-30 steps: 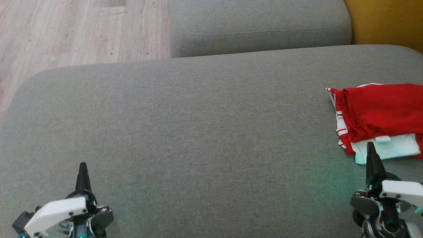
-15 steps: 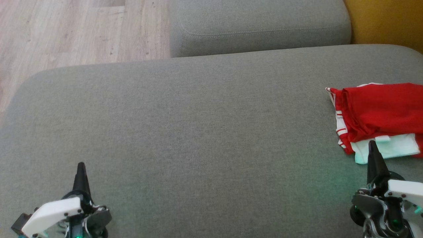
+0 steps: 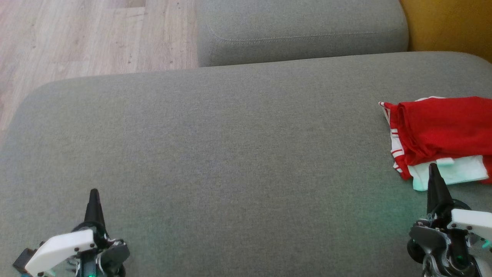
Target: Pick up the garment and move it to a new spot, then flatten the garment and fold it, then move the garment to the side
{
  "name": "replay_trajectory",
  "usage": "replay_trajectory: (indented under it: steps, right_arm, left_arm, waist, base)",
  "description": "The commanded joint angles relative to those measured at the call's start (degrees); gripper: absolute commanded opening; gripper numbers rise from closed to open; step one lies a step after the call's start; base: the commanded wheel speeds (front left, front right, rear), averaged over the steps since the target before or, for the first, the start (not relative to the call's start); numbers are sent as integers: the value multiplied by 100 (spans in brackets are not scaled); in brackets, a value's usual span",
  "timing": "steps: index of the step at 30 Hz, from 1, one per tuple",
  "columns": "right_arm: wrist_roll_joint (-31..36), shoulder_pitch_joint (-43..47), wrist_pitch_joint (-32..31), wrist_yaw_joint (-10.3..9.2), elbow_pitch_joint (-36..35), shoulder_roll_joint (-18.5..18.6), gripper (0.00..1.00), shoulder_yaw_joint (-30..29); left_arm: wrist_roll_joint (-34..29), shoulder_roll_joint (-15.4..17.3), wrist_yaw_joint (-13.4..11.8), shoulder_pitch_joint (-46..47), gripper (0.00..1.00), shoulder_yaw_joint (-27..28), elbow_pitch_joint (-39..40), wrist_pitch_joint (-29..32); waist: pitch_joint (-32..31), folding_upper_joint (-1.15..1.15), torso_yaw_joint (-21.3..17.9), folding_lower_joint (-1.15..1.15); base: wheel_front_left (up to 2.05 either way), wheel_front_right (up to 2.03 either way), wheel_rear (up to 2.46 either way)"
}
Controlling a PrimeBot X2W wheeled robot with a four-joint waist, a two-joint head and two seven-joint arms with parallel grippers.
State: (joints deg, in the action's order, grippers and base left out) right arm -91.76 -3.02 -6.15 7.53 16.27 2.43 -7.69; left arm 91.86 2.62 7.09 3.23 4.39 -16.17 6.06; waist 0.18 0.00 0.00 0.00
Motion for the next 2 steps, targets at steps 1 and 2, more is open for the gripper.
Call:
replay_trajectory:
  steps: [1,2]
  right_arm:
    - [-40,-317,-34,-4,-224,44,0,117]
    - [-40,-317,-34,-4,-224,44,0,117]
  left_arm:
    - [29,30,40,296,0,214,211,43]
    - [29,30,40,296,0,214,211,43]
  waist:
    - [0,0,0,0]
    - [0,0,0,0]
  base:
    - [0,0,0]
    - [0,0,0]
